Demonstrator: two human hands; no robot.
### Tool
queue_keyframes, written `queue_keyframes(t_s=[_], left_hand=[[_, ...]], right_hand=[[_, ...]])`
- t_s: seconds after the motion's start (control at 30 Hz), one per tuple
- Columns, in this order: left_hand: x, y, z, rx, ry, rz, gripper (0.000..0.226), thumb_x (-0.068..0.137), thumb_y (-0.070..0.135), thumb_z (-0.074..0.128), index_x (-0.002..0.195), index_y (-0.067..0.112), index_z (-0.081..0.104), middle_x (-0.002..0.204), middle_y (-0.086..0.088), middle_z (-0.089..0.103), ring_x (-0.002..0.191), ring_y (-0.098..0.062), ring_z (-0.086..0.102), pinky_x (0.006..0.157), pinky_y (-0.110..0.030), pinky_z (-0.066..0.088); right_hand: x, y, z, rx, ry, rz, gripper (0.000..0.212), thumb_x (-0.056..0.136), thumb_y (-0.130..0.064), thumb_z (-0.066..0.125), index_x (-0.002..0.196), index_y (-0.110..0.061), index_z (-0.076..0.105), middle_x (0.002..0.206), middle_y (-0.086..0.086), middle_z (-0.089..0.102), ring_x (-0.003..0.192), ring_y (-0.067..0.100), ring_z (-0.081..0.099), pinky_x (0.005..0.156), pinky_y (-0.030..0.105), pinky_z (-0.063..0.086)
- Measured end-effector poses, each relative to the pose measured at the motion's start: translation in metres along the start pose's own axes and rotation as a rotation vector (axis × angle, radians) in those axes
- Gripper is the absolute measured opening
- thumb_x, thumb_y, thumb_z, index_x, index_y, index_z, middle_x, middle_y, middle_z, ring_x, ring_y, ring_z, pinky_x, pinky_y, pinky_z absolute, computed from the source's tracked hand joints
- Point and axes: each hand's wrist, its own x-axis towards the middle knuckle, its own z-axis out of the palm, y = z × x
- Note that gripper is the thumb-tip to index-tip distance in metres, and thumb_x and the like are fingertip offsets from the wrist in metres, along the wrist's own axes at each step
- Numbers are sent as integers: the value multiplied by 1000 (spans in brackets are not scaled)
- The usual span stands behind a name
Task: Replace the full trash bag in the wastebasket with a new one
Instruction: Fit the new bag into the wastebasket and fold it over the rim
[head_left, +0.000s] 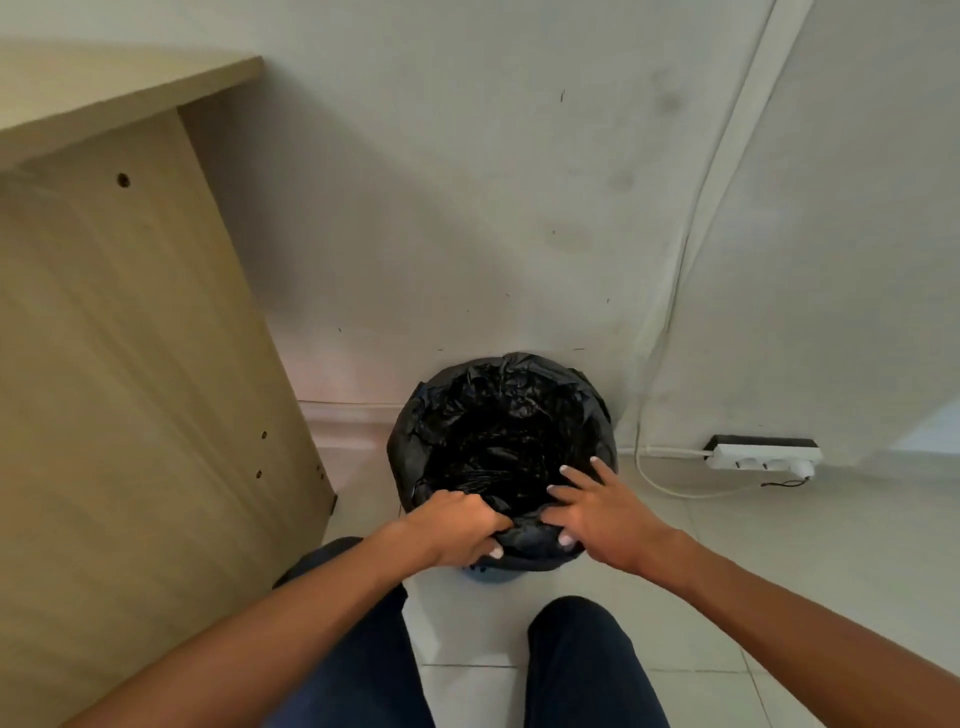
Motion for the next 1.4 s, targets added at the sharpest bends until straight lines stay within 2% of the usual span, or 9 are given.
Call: queue_keyframes(t_s=[0.13,0.23,0.33,0.43,0.57,0.83,1.1,1.23,1.4], left_hand=[[1,13,7,-16,114,-55,26,96,38,54,116,21,59,114,-7,68,107,-30,63,82,-39,49],[-12,16,19,-109,437,-50,37,95,48,54,123,26,62,117,6,68,108,-16,60,87,-38,49],[-35,38,34,-757,842,-384,17,102,34,50,99,23,62,91,7,64,81,-8,57,71,-27,48],[-38,56,54,-1762,640,-848,19,105,19,44,99,5,56,83,-9,58,69,-17,56,58,-29,51],[-24,65,80,-2432,388,-925,19,101,13,50,114,0,53,117,-24,58,106,-35,63,78,-45,56],[-13,66,89,-2563,635,-928,28,98,22,48,119,6,58,107,-11,64,99,-23,58,81,-33,48],[-14,73,99,-2661,716,-789,50,94,58,51,114,14,64,105,-6,68,90,-19,57,78,-31,43],[-7,72,100,-2456,736,-936,23,98,30,57,109,11,63,90,-4,64,75,-13,52,65,-26,42],[-11,69,91,-2615,846,-899,19,100,18,51,113,9,61,104,-10,63,95,-21,58,80,-34,49]], right_hand=[[-11,-14,14,119,134,185,48,92,-28,64,139,-28,54,154,14,42,147,38,28,116,59,24],[-21,-33,32,430,562,322,40,81,-13,72,120,-22,68,127,8,65,122,30,59,98,43,50],[-36,-64,20,1001,752,571,20,91,-3,54,93,-20,65,90,-4,65,79,6,57,69,24,49],[-34,-88,10,1925,492,802,15,99,0,45,94,-4,59,86,13,66,61,16,64,52,32,51],[-16,-108,18,2510,171,942,19,97,10,41,111,5,53,107,27,63,84,34,69,64,40,59],[4,-111,33,2743,131,1124,30,97,-26,63,117,-5,55,98,17,61,85,26,61,69,37,54],[1,-121,40,2914,344,1102,23,102,-13,38,99,-6,60,102,11,63,91,21,57,86,36,45],[5,-118,44,2902,389,1108,22,103,-15,37,104,-9,58,99,8,64,88,19,57,72,32,44],[5,-110,44,2881,422,1151,21,99,-20,44,86,-13,58,86,3,61,78,16,53,70,29,42]])
